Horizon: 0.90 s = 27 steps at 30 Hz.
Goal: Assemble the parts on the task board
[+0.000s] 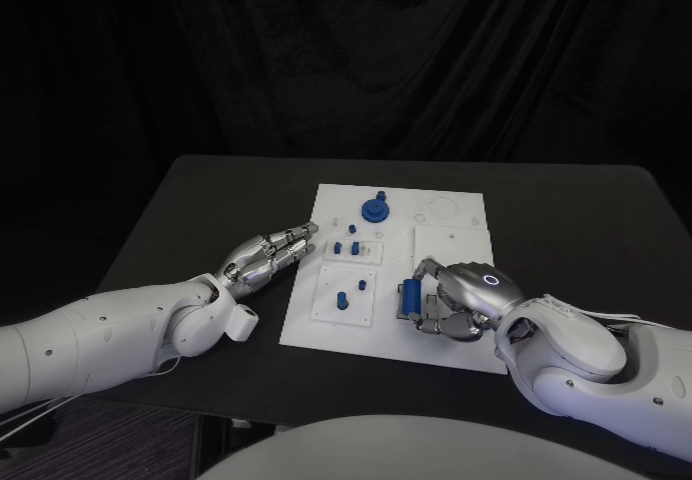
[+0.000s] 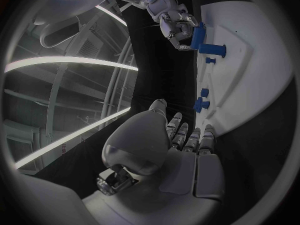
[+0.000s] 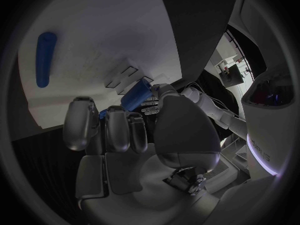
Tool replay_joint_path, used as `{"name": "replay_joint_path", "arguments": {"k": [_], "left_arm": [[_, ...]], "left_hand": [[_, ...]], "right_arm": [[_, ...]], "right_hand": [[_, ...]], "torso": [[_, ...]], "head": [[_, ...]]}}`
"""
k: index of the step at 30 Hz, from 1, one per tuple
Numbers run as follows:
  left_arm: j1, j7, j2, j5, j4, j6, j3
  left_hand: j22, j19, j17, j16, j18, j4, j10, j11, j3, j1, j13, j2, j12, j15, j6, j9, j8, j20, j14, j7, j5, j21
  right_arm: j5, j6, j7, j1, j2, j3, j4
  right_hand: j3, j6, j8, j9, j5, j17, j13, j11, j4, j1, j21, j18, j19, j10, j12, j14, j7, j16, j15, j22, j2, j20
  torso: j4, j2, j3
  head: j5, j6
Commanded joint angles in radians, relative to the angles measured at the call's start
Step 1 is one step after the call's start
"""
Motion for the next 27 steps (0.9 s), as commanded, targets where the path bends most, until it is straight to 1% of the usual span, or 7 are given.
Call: {"name": "replay_joint_path", "arguments": {"k": [1,8,12,14,17,21,27], "left_arm": [[-0.008,0.008,0.001,-0.001,0.0,0.011,-0.005],[-0.009,0.006,0.001,-0.001,0.0,0.012,-0.005],[-0.009,0.006,0.002,-0.001,0.0,0.013,-0.005],[-0.009,0.006,0.002,-0.001,0.0,0.013,-0.005],[-0.009,0.006,0.002,-0.001,-0.001,0.013,-0.005],[-0.009,0.005,0.003,-0.001,-0.001,0.014,-0.005],[-0.009,0.005,0.003,-0.001,-0.001,0.014,-0.005]], "left_hand": [[0.0,0.0,-0.001,-0.004,0.007,0.004,0.001,0.006,0.002,-0.002,0.001,0.004,0.003,0.009,0.0,0.001,0.003,0.005,0.0,0.002,-0.002,0.002],[0.0,0.0,-0.001,-0.004,0.007,0.004,0.001,0.006,0.002,-0.002,0.001,0.004,0.003,0.009,0.0,0.001,0.003,0.005,0.0,0.002,-0.002,0.002],[0.0,0.0,-0.001,-0.004,0.007,0.004,0.001,0.006,0.002,-0.002,0.001,0.004,0.003,0.009,0.0,0.001,0.003,0.005,0.0,0.002,-0.002,0.002],[0.0,0.0,-0.001,-0.004,0.007,0.004,0.001,0.006,0.002,-0.002,0.001,0.004,0.003,0.009,0.0,0.001,0.003,0.005,0.0,0.002,-0.002,0.002],[0.0,0.0,-0.001,-0.004,0.007,0.004,0.001,0.006,0.002,-0.002,0.001,0.004,0.003,0.009,0.0,0.001,0.003,0.005,0.0,0.002,-0.002,0.002],[0.0,0.0,-0.001,-0.004,0.007,0.004,0.001,0.006,0.002,-0.002,0.001,0.004,0.003,0.009,0.0,0.001,0.003,0.005,0.0,0.002,-0.002,0.002],[0.0,0.0,-0.001,-0.004,0.007,0.004,0.001,0.007,0.003,-0.001,0.001,0.005,0.003,0.009,-0.001,0.001,0.003,0.005,0.0,0.004,0.0,0.003]], "right_arm": [[-0.009,0.034,-0.01,-0.002,0.001,0.0,0.003],[-0.009,0.05,-0.017,-0.002,0.005,0.0,-0.004],[-0.009,0.063,-0.024,-0.002,0.008,0.0,-0.009],[-0.009,0.067,-0.026,-0.002,0.009,0.0,-0.012],[-0.009,0.071,-0.029,-0.002,0.011,0.0,-0.016],[-0.009,0.081,-0.039,-0.002,0.015,0.0,-0.02],[-0.009,0.091,-0.05,-0.002,0.017,0.0,-0.022]], "right_hand": [[0.009,0.023,-0.007,-0.004,-0.012,0.003,0.256,-0.001,0.003,-0.001,-0.003,0.014,0.008,0.098,-0.001,0.043,-0.035,0.006,0.0,0.172,-0.014,-0.002],[0.014,0.014,-0.019,-0.016,-0.05,0.001,0.249,0.002,0.005,-0.018,-0.008,0.015,0.006,0.093,-0.004,0.042,-0.032,0.005,0.003,0.171,-0.013,0.001],[0.017,0.009,-0.035,-0.028,-0.099,-0.001,0.235,0.004,0.004,-0.025,-0.011,0.015,0.005,0.082,-0.011,0.042,-0.029,0.004,0.005,0.17,-0.012,0.003],[0.013,-0.007,-0.054,-0.042,-0.174,-0.007,0.224,0.008,0.004,-0.027,-0.02,0.017,0.002,0.073,-0.016,0.04,-0.025,0.0,0.008,0.168,-0.013,0.005],[0.011,-0.01,-0.061,-0.047,-0.189,-0.007,0.22,0.008,0.004,-0.029,-0.02,0.017,0.002,0.07,-0.018,0.04,-0.025,0.0,0.008,0.168,-0.013,0.006],[-0.006,-0.018,-0.093,-0.071,-0.353,-0.015,0.21,0.014,0.004,-0.03,-0.029,0.018,-0.001,0.063,-0.024,0.039,-0.018,-0.005,0.013,0.166,-0.004,0.01],[-0.044,-0.044,-0.132,-0.082,-0.521,-0.024,0.193,0.019,0.005,-0.032,-0.041,0.02,-0.004,0.05,-0.033,0.036,-0.013,-0.01,0.017,0.163,-0.002,0.015]], "torso": [[0.0,0.0,0.0],[0.0002,0.0,0.0],[0.0,0.0,0.0001],[0.0,0.0,0.0],[0.0,0.0,0.0001],[-0.0002,0.0,-0.0001],[0.0,0.0,0.0001]], "head": [[0.0,0.0],[0.001,0.0],[0.0,0.0],[0.0,0.0],[0.0,0.0],[0.002,0.0],[0.002,0.0]]}}
